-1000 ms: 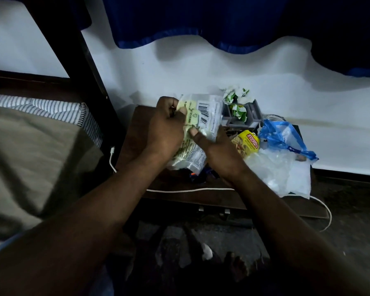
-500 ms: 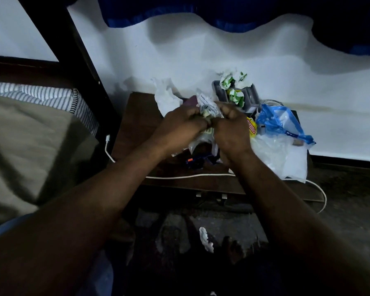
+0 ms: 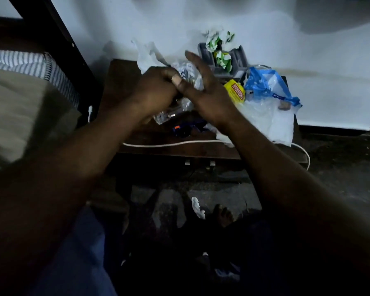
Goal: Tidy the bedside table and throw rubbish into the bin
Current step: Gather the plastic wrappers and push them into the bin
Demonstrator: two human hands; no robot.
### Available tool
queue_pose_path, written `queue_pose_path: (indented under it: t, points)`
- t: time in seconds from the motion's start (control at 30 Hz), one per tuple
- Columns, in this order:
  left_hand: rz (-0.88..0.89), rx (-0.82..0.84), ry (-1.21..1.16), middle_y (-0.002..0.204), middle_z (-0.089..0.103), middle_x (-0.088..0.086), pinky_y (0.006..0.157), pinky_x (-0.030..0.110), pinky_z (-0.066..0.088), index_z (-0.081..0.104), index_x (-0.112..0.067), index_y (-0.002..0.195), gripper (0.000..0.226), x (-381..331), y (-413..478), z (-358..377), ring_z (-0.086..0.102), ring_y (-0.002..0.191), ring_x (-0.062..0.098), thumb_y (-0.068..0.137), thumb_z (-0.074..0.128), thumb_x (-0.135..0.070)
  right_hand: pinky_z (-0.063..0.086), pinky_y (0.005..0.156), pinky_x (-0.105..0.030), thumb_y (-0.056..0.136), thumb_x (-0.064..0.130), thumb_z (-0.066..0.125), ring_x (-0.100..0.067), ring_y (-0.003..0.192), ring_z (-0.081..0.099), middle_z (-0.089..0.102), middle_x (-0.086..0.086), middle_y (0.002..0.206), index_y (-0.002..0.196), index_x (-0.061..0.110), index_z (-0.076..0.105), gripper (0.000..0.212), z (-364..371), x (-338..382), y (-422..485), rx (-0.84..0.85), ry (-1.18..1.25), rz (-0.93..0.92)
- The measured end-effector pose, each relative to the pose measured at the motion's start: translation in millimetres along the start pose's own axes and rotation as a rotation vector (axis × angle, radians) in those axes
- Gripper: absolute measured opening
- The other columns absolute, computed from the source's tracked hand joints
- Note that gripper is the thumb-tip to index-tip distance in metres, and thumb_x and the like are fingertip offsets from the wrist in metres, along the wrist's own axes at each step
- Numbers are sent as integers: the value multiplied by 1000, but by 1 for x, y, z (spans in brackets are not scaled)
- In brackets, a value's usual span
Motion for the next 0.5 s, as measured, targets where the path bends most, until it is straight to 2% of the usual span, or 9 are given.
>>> queue_pose_path:
  t: [0.07, 0.1, 0.17, 0.27, 0.37, 0.43, 0.5]
  points:
    - [-114, 44, -263, 63, 67, 2, 64, 31, 52, 67, -17, 67, 28, 6, -3, 6, 62, 61, 16, 85, 58, 4, 50, 102, -29, 98, 44, 67, -5, 135, 52, 47, 10, 156, 150, 34, 48, 57, -4, -6, -3, 26, 62, -19]
    - [-163, 71, -337, 72, 70, 6, 70, 35, 54, 69, -15, 73, 26, 9, -4, 10, 65, 69, 20, 88, 59, 3, 59, 92, -36, 98, 39, 69, -7, 125, 61, 52, 11, 150, 145, 32, 54, 50, -6, -10, -5, 42, 122, -6]
    - [-245, 138, -450, 92, 68, 14, 71, 34, 55, 67, -13, 92, 17, 12, -10, 18, 65, 78, 26, 91, 56, 1, 65, 75, -44, 97, 34, 71, -12, 110, 71, 62, 10, 136, 129, 32, 66, 33, -9, -18, -9, 27, 173, 7]
    - [-310, 138, -570, 96, 66, 13, 59, 27, 57, 62, -11, 102, 20, 13, -16, 30, 66, 71, 21, 94, 48, 2, 63, 81, -47, 91, 34, 72, -15, 96, 74, 75, 6, 109, 104, 28, 76, 15, -18, -30, -13, -151, -33, 43]
    - [-249, 116, -396, 87, 67, 14, 53, 28, 57, 59, -9, 94, 26, 12, -29, 43, 67, 65, 25, 91, 43, 11, 57, 88, -41, 85, 41, 70, -19, 93, 71, 76, 2, 97, 82, 28, 72, 13, -26, -41, -22, -176, -270, 103]
    - [-203, 175, -205, 77, 70, 15, 53, 31, 59, 61, -6, 91, 29, 16, -44, 58, 68, 60, 27, 92, 39, 13, 52, 78, -32, 83, 51, 69, -18, 90, 69, 72, 4, 85, 68, 28, 62, 28, -28, -43, -34, -116, -407, 123]
    - [-222, 288, -90, 65, 69, 13, 51, 31, 59, 63, -4, 82, 34, 27, -57, 76, 68, 54, 25, 98, 35, 7, 43, 71, -30, 83, 59, 67, -18, 86, 65, 64, 6, 76, 61, 27, 54, 41, -29, -42, -46, -79, -518, 149]
Point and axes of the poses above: each hand's wrist, its own y-axis towards the middle knuckle, its own z-axis out of the palm, x = y × z, the point moved 2 cm from there along y, towards the middle knuckle
